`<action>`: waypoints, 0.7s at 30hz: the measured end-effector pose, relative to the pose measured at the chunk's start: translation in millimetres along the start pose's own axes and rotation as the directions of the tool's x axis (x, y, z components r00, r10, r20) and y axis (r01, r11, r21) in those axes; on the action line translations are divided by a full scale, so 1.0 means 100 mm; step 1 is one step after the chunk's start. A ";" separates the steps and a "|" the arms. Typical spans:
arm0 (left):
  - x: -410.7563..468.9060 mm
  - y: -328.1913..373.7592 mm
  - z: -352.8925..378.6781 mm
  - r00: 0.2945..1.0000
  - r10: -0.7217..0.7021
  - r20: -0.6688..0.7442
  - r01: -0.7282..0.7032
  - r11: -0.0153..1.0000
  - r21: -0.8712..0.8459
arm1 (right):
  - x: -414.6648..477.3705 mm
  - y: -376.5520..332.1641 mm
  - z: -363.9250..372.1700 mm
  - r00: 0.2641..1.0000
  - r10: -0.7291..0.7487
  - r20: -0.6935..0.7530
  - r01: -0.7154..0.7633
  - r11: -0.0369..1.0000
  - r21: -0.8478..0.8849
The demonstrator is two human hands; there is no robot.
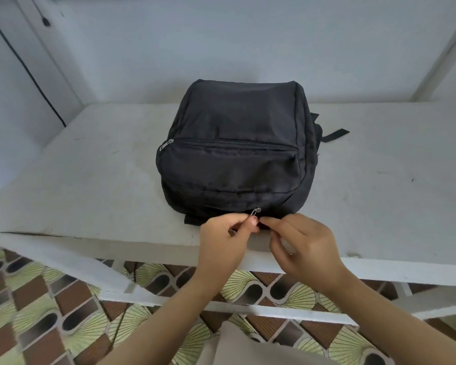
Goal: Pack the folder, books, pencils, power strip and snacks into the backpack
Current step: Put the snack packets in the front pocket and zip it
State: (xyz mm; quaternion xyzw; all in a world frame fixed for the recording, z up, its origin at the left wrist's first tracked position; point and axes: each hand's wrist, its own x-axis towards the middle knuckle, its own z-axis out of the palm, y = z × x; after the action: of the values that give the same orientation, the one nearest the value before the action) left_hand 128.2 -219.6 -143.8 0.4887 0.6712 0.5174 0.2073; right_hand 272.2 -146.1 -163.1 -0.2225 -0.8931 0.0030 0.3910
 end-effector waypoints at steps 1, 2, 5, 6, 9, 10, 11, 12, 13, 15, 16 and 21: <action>0.00 -0.01 0.00 1.000 0.011 -0.006 -0.011 1.000 0.014 | 0.02 0.02 -0.02 0.999 -0.001 -0.032 0.001 1.000 -0.002; -0.01 -0.02 0.00 1.000 0.031 -0.004 -0.031 0.999 0.031 | 0.05 0.04 -0.03 0.999 -0.008 -0.050 0.007 1.000 -0.025; -0.06 -0.05 -0.01 0.982 0.191 -0.002 -0.190 0.976 0.107 | 0.15 0.15 -0.01 0.998 -0.065 -0.021 0.062 0.988 -0.140; -0.08 -0.06 -0.02 0.969 0.246 0.006 -0.245 0.960 0.134 | 0.19 0.18 0.00 0.996 -0.086 -0.017 0.082 0.982 -0.173; -0.10 -0.09 -0.08 0.943 0.329 0.047 -0.330 0.915 0.232 | 0.28 0.27 0.05 0.986 -0.163 -0.046 0.150 0.966 -0.210; -0.10 -0.10 -0.11 0.938 0.341 0.063 -0.345 0.899 0.269 | 0.28 0.29 0.06 0.980 -0.191 -0.054 0.176 0.962 -0.208; -0.10 -0.13 -0.14 0.934 0.350 0.077 -0.356 0.883 0.305 | 0.28 0.31 0.08 0.975 -0.215 -0.058 0.199 0.959 -0.203; -0.09 -0.15 -0.19 0.929 0.360 0.083 -0.366 0.867 0.338 | 0.28 0.33 0.09 0.971 -0.233 -0.061 0.217 0.956 -0.196; -0.08 -0.19 -0.25 0.925 0.371 0.081 -0.373 0.851 0.369 | 0.28 0.35 0.10 0.967 -0.245 -0.063 0.229 0.955 -0.190; -0.06 -0.26 -0.40 0.919 0.390 0.058 -0.375 0.820 0.433 | 0.27 0.38 0.11 0.965 -0.258 -0.058 0.244 0.953 -0.179; -0.06 -0.30 -0.49 0.917 0.396 0.042 -0.369 0.804 0.465 | 0.28 0.39 0.12 0.965 -0.259 -0.048 0.248 0.954 -0.171; -0.12 -0.38 -0.71 0.905 0.425 0.039 -0.382 0.766 0.517 | 0.36 0.19 0.15 0.976 -0.214 0.032 0.216 0.972 -0.089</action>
State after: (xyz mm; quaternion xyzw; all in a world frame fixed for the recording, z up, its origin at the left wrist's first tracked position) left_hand 61.1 -265.0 -153.3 0.6373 0.6712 0.3714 -0.0735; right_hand 248.3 -112.0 -151.8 -0.1422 -0.9155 -0.0782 0.3682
